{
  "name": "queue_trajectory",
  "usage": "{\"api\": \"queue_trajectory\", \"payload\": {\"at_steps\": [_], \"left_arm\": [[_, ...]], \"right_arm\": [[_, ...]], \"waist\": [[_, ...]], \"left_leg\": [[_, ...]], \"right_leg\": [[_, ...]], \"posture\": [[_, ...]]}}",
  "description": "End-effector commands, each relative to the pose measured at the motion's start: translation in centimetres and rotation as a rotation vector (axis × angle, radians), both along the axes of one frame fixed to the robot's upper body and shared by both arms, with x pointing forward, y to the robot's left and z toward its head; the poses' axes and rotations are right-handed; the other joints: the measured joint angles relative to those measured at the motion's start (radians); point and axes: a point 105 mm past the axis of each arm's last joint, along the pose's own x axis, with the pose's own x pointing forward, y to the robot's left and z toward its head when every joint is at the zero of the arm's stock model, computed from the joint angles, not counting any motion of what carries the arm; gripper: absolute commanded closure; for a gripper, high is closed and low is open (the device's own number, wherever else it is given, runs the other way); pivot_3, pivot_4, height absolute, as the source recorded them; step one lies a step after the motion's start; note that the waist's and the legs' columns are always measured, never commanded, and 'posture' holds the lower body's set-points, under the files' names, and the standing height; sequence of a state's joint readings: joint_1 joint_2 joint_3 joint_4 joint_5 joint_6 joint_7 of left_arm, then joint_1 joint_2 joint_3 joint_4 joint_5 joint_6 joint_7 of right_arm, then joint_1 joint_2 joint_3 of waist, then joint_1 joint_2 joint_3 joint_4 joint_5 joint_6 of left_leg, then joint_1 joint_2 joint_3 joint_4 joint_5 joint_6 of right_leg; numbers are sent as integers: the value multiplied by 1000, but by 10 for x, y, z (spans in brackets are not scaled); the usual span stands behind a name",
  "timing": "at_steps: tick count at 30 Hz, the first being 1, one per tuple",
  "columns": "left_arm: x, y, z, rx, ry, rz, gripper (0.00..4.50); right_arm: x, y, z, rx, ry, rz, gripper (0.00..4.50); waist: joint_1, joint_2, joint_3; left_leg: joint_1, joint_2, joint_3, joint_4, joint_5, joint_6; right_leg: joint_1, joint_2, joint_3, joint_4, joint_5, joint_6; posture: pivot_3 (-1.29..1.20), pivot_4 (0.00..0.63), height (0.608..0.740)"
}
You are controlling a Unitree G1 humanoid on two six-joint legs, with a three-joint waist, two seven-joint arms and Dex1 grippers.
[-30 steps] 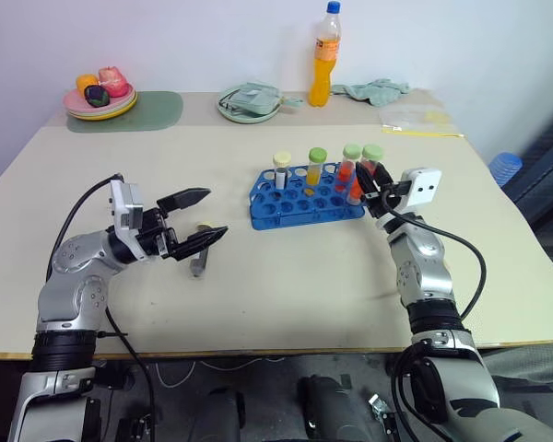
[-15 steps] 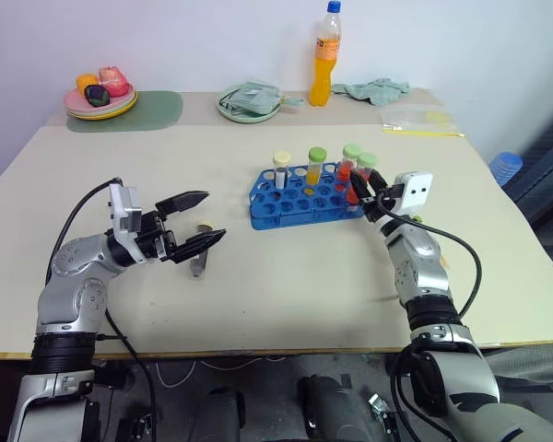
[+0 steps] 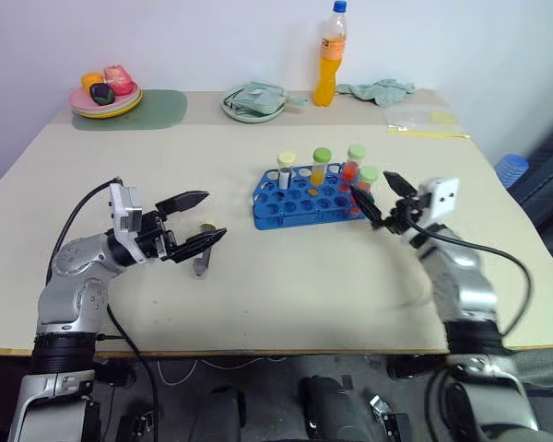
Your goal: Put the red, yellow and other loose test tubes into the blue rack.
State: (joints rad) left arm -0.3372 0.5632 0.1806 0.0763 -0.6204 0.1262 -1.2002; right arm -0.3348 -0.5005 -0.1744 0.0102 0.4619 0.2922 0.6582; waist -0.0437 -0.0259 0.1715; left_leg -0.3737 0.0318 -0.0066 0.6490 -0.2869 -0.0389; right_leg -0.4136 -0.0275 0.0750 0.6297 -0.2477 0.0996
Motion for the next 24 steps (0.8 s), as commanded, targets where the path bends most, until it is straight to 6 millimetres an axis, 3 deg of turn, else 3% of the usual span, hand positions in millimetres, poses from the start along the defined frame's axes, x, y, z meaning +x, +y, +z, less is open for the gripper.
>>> {"api": "queue_trajectory", "payload": {"at_steps": [1,4,5,7,10,13,18,24], "left_arm": [[-3,-3,5,1,-42,-15,0],[-3,-8,4,4,-44,-26,0],[-3,-10,4,3,-45,-32,0],[-2,-15,4,0,-47,-42,0],[0,-17,4,-3,-50,-51,0],[1,-20,4,-4,-55,-61,0],[1,-21,-1,-11,-56,-71,0],[-4,-23,-6,-16,-57,-68,0]], "right_arm": [[-15,-10,12,-63,85,17,28],[-13,-27,20,-185,68,-96,28],[-9,-39,21,-282,123,-146,28],[-3,-61,25,-301,289,-227,28],[2,-76,32,-338,456,-295,28],[-2,-85,25,-483,590,-297,28],[-2,-90,13,-318,896,-335,28],[4,-89,5,-385,1008,-372,28]], "waist": [[-2,0,0],[-1,0,0],[-1,0,0],[0,1,1],[2,1,1],[1,1,1],[-1,1,1],[0,1,1]], "left_leg": [[0,0,0,0,0,0],[0,0,0,1,0,0],[0,0,0,1,0,0],[0,0,1,1,0,0],[-1,0,1,1,0,0],[-1,0,1,0,0,0],[-2,0,2,0,0,1],[-3,0,3,0,0,1]], "right_leg": [[0,0,0,0,0,0],[0,1,0,0,-2,-3],[0,1,0,0,-2,-3],[0,1,1,-1,-2,-3],[-1,1,2,-1,-2,-4],[-1,1,1,-1,-2,-4],[-2,0,2,-3,-2,-4],[-4,0,3,-3,-2,-3]], "posture": [[0,150,740],[0,150,740],[0,150,740],[0,150,740],[0,150,740],[0,150,740],[0,150,740],[0,150,740]]}}
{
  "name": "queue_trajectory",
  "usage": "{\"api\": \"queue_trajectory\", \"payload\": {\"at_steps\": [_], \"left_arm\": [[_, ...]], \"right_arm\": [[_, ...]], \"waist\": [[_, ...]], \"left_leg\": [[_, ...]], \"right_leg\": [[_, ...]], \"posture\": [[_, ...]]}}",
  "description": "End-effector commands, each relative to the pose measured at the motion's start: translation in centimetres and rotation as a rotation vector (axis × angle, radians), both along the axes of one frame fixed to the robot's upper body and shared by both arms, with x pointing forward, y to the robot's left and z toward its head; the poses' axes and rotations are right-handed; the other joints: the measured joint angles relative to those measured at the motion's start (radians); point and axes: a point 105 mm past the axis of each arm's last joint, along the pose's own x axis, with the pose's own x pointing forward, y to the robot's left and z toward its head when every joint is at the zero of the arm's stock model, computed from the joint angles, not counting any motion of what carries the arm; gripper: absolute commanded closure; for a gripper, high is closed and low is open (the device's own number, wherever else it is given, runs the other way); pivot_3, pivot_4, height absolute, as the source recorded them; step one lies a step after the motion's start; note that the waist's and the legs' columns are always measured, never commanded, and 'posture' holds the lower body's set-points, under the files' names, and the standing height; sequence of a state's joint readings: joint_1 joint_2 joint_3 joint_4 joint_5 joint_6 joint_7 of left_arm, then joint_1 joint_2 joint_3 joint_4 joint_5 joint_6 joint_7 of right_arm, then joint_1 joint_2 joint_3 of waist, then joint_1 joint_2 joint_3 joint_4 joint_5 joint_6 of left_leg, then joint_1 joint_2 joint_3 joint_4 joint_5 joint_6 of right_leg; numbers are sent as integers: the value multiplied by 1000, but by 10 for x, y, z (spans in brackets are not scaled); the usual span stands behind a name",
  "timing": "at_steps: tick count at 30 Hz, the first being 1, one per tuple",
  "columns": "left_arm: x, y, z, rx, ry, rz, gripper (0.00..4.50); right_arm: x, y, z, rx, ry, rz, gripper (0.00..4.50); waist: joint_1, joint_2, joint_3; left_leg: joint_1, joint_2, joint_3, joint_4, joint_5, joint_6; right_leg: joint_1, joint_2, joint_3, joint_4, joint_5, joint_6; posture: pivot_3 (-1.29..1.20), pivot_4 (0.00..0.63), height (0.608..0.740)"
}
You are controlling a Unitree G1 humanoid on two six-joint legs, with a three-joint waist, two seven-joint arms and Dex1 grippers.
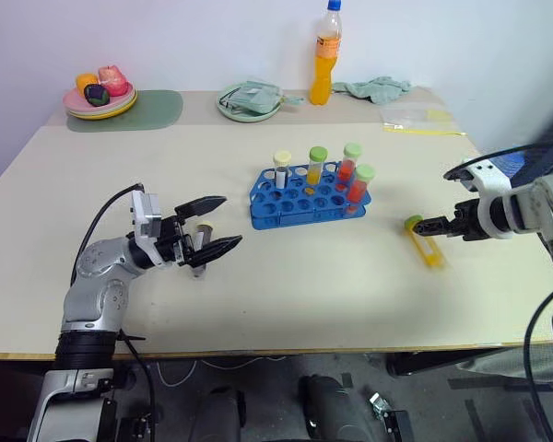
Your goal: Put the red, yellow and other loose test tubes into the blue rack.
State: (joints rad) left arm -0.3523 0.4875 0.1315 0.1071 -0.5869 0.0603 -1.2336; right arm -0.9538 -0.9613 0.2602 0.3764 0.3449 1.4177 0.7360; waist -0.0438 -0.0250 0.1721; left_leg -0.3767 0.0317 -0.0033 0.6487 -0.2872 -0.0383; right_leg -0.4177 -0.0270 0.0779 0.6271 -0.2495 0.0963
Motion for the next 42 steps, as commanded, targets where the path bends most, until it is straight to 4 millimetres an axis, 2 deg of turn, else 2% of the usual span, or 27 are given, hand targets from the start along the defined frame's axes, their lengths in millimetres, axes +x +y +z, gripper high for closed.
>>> {"api": "queue_trajectory", "payload": {"at_steps": [1,6,11,18,27,32,38,42], "left_arm": [[-4,-2,4,1,-34,2,0],[-9,-3,4,-3,-28,16,0],[-11,-3,4,-12,-22,35,0],[-14,-1,1,-14,-15,48,0],[-17,-5,8,-14,-24,48,0],[-17,-5,10,-13,-19,49,0],[-13,-4,9,-12,-16,50,0],[-11,-2,6,-12,-14,48,0]], "right_arm": [[2,-2,2,-46,25,8,28],[3,-11,-15,-68,115,3,28],[9,-18,-19,-93,140,3,28],[23,-15,-21,-91,128,5,28],[25,-12,-36,-93,153,8,28],[23,-13,-37,-90,161,5,2288],[24,-10,-30,-71,145,29,2288],[18,-9,-30,-41,160,37,2288]], "waist": [[0,0,0],[2,0,0],[-2,0,0],[-2,0,0],[-1,0,0],[-1,0,0],[-1,0,0],[-1,0,0]], "left_leg": [[0,0,0,0,0,0],[-2,0,0,1,0,0],[-1,0,1,1,0,0],[-1,0,1,0,0,0],[-2,0,0,1,0,0],[-1,0,0,1,0,0],[-1,0,1,1,0,0],[-1,0,0,1,0,0]], "right_leg": [[0,0,0,0,0,0],[-1,0,0,0,2,3],[-1,0,0,0,2,3],[-2,0,0,2,2,3],[-2,0,0,2,2,3],[-2,0,0,2,2,3],[-2,0,0,2,2,3],[-2,0,0,2,2,3]], "posture": [[0,150,740],[0,150,740],[0,150,740],[0,150,740],[0,150,740],[0,150,740],[0,150,740],[0,150,740]]}}
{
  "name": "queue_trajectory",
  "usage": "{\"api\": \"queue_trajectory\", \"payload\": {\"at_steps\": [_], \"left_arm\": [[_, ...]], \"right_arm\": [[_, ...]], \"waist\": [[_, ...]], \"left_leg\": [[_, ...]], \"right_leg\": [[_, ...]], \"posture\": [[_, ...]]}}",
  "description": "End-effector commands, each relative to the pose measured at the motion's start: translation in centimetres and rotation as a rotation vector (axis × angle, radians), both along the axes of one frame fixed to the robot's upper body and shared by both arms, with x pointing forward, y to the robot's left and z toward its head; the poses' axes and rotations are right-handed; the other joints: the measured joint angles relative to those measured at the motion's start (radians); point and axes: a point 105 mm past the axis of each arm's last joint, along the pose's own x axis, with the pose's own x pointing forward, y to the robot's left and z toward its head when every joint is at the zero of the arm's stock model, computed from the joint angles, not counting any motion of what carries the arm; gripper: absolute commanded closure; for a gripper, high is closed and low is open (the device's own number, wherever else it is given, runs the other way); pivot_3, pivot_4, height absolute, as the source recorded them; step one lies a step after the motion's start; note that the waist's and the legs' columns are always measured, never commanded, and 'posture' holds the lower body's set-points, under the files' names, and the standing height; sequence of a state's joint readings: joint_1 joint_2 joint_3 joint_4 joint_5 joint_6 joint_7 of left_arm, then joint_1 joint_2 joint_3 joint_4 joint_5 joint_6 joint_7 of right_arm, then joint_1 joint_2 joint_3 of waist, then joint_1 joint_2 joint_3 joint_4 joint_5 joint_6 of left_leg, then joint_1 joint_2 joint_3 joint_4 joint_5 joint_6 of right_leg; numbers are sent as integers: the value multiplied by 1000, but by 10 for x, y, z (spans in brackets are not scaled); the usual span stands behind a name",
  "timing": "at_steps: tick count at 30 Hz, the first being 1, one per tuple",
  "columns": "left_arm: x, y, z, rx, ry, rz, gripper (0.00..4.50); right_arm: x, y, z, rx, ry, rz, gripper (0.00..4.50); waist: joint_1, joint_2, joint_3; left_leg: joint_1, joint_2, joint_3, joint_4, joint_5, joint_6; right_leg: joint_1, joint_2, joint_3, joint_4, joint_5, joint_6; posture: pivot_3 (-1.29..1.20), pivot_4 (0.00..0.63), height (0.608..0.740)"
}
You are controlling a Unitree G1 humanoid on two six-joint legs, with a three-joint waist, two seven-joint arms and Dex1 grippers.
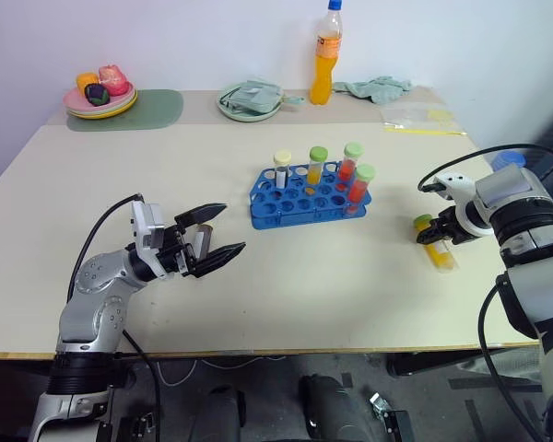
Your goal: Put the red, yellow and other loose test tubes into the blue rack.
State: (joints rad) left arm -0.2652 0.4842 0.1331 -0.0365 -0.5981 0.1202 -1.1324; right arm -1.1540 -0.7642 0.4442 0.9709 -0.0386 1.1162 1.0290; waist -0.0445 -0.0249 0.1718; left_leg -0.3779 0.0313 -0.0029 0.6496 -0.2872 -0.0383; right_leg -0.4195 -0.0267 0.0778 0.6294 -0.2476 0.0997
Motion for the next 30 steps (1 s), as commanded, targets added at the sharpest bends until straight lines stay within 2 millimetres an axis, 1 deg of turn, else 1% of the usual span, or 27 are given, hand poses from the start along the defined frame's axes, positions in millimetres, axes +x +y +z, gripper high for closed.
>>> {"api": "queue_trajectory", "payload": {"at_steps": [1,3,6,7,12,14,15,17,18,19,20,21,22,24,25,27,28,29,30], "left_arm": [[1,3,5,2,-41,-3,0],[2,5,3,3,-39,-5,0],[3,6,1,4,-39,-11,0],[3,6,1,4,-39,-13,0],[3,8,0,8,-41,-15,0],[4,9,0,9,-43,-11,0],[4,10,-1,10,-43,-9,0],[4,11,-1,11,-43,-4,0],[4,12,-1,12,-43,-1,0],[5,13,-2,13,-43,1,0],[5,14,-2,13,-43,3,0],[6,15,-2,14,-44,6,0],[6,16,-2,14,-44,9,0],[7,17,-2,16,-49,14,0],[7,17,-1,19,-52,15,0],[7,18,1,21,-58,19,0],[7,18,3,18,-60,20,0],[8,17,4,13,-61,21,0],[8,17,6,15,-63,20,0]], "right_arm": [[-4,-4,6,16,-16,-8,2288],[-6,-7,3,10,-12,-20,2288],[-6,-9,1,-6,-23,-26,3159],[-6,-9,1,-8,-26,-20,3538],[-7,-5,5,0,-36,16,3538],[-13,9,13,82,-39,114,3538],[-18,19,18,121,-55,209,3538],[-33,46,32,201,-135,462,3538],[-39,63,43,271,-210,568,3538],[-45,75,51,329,-271,638,3538],[-48,85,59,379,-328,670,3538],[-49,99,72,444,-459,739,3538],[-49,108,80,449,-592,786,3538],[-46,118,88,440,-837,793,3538],[-45,121,89,439,-919,777,3538],[-42,133,87,542,-1020,657,3538],[-42,141,82,582,-1039,629,3538],[-42,148,79,614,-1067,605,3538],[-39,154,77,609,-1123,572,3538]], "waist": [[0,0,0],[0,0,0],[0,0,0],[0,0,0],[0,0,0],[2,0,0],[4,0,0],[6,1,0],[5,1,0],[2,1,0],[-2,1,0],[-5,1,0],[-6,0,0],[-4,0,0],[-1,-1,0],[2,-1,0],[2,-1,0],[3,-1,0],[3,-1,0]], "left_leg": [[0,0,0,0,0,0],[0,0,0,0,0,0],[0,0,0,0,0,0],[0,0,0,0,0,0],[0,0,0,0,0,0],[0,0,0,0,0,0],[0,0,0,0,0,0],[-1,0,-1,0,0,0],[-1,0,-2,0,0,0],[-1,0,-2,0,0,0],[-1,0,-3,0,0,0],[0,0,-2,0,0,0],[1,0,-1,0,0,0],[3,1,-3,0,0,0],[4,1,-3,0,0,0],[4,1,-4,1,0,0],[3,1,-4,1,0,0],[3,1,-4,1,0,0],[3,0,-3,1,0,0]], "right_leg": [[0,0,0,0,0,0],[0,0,0,0,0,0],[0,0,0,0,0,0],[0,0,0,0,0,0],[0,0,0,0,0,0],[0,0,0,0,0,0],[0,0,0,0,0,0],[0,0,-1,-1,0,0],[0,0,-1,-1,0,1],[0,0,-1,0,0,1],[1,0,-2,0,0,1],[1,0,-1,0,0,1],[1,1,-1,0,0,1],[3,2,-1,1,0,1],[4,2,-1,1,0,1],[6,2,-2,0,-1,1],[6,1,-2,0,-1,1],[6,1,-2,0,-1,1],[5,0,-2,0,0,1]], "posture": [[0,150,740],[0,150,740],[0,150,740],[0,150,740],[0,150,740],[0,150,740],[0,150,740],[0,150,740],[0,150,740],[0,150,740],[0,150,740],[0,150,740],[0,150,740],[0,150,740],[0,150,740],[0,150,740],[0,150,740],[0,150,740],[0,150,740]]}}
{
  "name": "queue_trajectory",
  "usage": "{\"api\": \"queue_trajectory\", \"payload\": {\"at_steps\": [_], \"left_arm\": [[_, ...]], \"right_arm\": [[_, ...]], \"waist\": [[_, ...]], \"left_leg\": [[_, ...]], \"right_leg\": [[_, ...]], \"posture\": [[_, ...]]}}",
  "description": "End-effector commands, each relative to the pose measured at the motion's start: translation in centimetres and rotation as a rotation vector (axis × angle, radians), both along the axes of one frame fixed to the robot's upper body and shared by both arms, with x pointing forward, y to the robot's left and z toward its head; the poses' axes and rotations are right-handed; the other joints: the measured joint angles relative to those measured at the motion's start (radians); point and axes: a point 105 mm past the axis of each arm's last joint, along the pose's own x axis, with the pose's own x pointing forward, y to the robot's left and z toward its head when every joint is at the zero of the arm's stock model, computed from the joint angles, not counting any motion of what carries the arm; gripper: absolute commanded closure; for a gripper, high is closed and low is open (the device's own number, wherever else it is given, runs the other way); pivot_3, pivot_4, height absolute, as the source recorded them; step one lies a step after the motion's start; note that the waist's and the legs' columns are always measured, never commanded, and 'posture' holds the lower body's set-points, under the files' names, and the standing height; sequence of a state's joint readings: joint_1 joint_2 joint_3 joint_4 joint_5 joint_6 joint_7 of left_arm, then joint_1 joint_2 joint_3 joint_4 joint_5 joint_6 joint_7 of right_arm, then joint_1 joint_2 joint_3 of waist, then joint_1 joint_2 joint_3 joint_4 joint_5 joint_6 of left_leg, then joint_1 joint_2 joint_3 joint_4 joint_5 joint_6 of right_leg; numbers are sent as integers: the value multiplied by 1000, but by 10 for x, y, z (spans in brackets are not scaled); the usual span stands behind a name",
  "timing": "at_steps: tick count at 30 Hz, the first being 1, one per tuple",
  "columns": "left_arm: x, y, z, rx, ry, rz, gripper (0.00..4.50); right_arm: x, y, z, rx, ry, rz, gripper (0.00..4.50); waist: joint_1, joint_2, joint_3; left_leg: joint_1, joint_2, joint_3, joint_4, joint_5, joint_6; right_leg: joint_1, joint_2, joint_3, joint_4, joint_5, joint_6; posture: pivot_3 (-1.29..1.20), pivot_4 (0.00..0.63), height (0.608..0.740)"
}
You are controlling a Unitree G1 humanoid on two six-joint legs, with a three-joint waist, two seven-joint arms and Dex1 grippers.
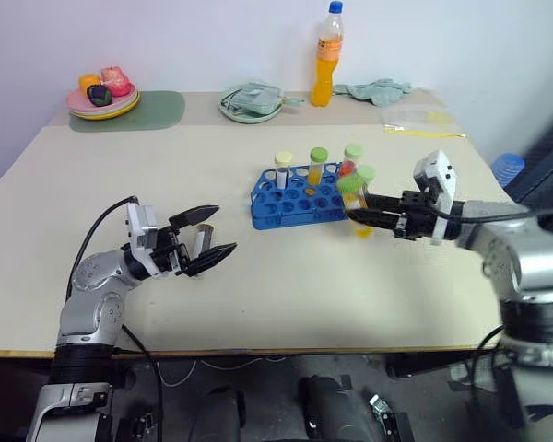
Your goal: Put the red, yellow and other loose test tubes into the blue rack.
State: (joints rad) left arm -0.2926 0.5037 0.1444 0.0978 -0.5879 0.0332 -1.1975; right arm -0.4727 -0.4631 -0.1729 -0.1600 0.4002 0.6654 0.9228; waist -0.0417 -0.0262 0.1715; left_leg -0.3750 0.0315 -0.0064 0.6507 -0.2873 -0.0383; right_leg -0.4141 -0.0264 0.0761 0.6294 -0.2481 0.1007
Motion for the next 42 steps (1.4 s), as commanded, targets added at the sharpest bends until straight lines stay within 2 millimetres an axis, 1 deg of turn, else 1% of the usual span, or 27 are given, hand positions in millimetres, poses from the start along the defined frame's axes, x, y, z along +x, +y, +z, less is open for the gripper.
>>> {"api": "queue_trajectory", "payload": {"at_steps": [1,2,5,8,11,14,17,20,22,26,31,36,37,38,39,42], "left_arm": [[1,1,16,-4,-53,5,0],[1,1,16,-7,-49,4,0],[3,-4,19,-8,-49,-5,0],[5,-6,26,-10,-55,-8,0],[7,-6,28,-6,-56,-4,0],[7,-8,32,-2,-62,-5,0],[6,-8,34,3,-64,-2,0],[7,-6,33,2,-62,3,0],[8,-3,32,1,-60,8,0],[9,1,27,4,-57,7,0],[8,2,25,0,-56,3,0],[9,2,24,2,-58,1,0],[9,3,24,2,-58,1,0],[9,3,24,1,-59,2,0],[10,3,24,1,-58,3,0],[11,5,22,3,-53,9,0]], "right_arm": [[8,9,11,82,-163,-131,3538],[16,12,8,75,-201,-194,3538],[36,20,-2,78,-270,-303,3538],[54,21,-2,122,-322,-397,3538],[65,25,-7,125,-338,-416,3538],[72,27,-12,109,-354,-424,3538],[74,26,-15,136,-343,-431,3538],[72,31,-18,133,-347,-417,3538],[69,36,-22,112,-355,-395,3538],[63,39,-28,108,-343,-379,3538],[62,44,-29,118,-339,-379,3538],[68,38,-36,163,-280,-417,3538],[69,34,-36,210,-251,-434,3538],[70,31,-36,244,-232,-444,2650],[71,29,-33,241,-242,-447,2349],[69,26,-27,203,-282,-442,760]], "waist": [[0,0,0],[-1,0,0],[-2,0,0],[-3,0,0],[-3,0,0],[-3,0,0],[-3,1,0],[-4,1,0],[-5,1,0],[-4,1,0],[-4,1,0],[-6,1,0],[-6,1,0],[-5,1,0],[-5,1,0],[-5,1,0]], "left_leg": [[0,0,0,0,0,0],[0,0,0,0,0,0],[1,0,0,0,0,0],[1,0,0,0,0,0],[1,0,0,-1,0,0],[1,0,0,-1,0,0],[1,0,0,-1,0,0],[1,0,0,-1,0,0],[1,0,0,-1,0,0],[1,0,0,-1,0,0],[1,0,0,-1,0,0],[1,0,0,-2,0,0],[1,0,0,-2,0,0],[1,0,0,-2,0,0],[1,0,0,-2,0,0],[1,0,0,-2,0,0]], "right_leg": [[0,0,0,0,0,0],[0,0,0,0,0,0],[0,0,0,1,0,0],[0,0,0,1,0,0],[0,0,0,1,0,0],[0,0,0,1,0,0],[0,-1,0,1,0,0],[0,-1,0,1,0,-1],[0,0,0,1,0,-1],[0,0,0,1,0,-1],[0,0,0,1,0,-1],[0,0,0,1,0,-1],[0,0,0,1,0,-1],[0,0,0,1,0,-1],[0,0,0,1,0,-1],[0,-1,0,1,0,-1]], "posture": [[0,150,740],[0,150,740],[0,150,740],[0,150,740],[0,150,740],[0,150,740],[0,150,740],[0,150,740],[0,150,740],[0,150,740],[0,150,740],[0,150,740],[0,150,740],[0,150,740],[0,150,740],[0,150,740]]}}
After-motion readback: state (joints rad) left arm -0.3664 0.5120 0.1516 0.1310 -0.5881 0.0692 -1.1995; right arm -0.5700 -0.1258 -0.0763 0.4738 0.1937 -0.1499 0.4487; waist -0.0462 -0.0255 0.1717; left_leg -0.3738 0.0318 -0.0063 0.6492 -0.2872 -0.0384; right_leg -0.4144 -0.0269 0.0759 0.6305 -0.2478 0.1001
